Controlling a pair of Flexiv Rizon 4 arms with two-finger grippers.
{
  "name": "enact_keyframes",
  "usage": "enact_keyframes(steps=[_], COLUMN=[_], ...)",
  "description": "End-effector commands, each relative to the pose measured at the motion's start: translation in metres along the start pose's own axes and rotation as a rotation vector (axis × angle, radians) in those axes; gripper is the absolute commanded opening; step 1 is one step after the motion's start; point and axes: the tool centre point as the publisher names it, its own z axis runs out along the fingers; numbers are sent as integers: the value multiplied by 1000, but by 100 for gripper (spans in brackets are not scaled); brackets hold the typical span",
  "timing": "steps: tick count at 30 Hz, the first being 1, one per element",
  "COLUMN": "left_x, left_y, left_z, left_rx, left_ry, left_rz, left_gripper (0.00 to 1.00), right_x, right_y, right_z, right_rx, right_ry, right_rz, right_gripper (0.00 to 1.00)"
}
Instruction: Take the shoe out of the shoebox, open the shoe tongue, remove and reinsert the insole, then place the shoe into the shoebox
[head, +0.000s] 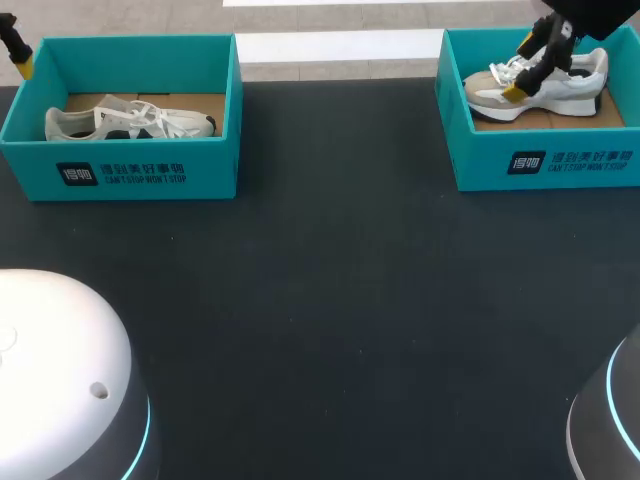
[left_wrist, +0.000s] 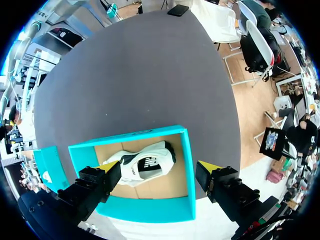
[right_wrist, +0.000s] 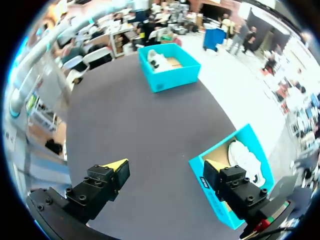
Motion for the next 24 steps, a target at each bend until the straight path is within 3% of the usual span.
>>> enact_keyframes(steps=[1,15,20,24], left_x=[0,0,0,0], left_y=[-1,-1,-1,-1], left_z=[0,0,0,0], left_rx=[-2,-2,-2,-2], left_ry=[2,2,2,2], left_rz=[0,0,0,0], left_gripper=[100,100,100,100], right_x=[5,5,-54,-100], right_y=[0,0,5,10], right_z=[4,4,11,15], right_rx=[-75,-75,-66,-111], right_ry=[-191,-191,-310,-386], right_rz=[454,454,609,692], right_gripper=[100,100,100,100])
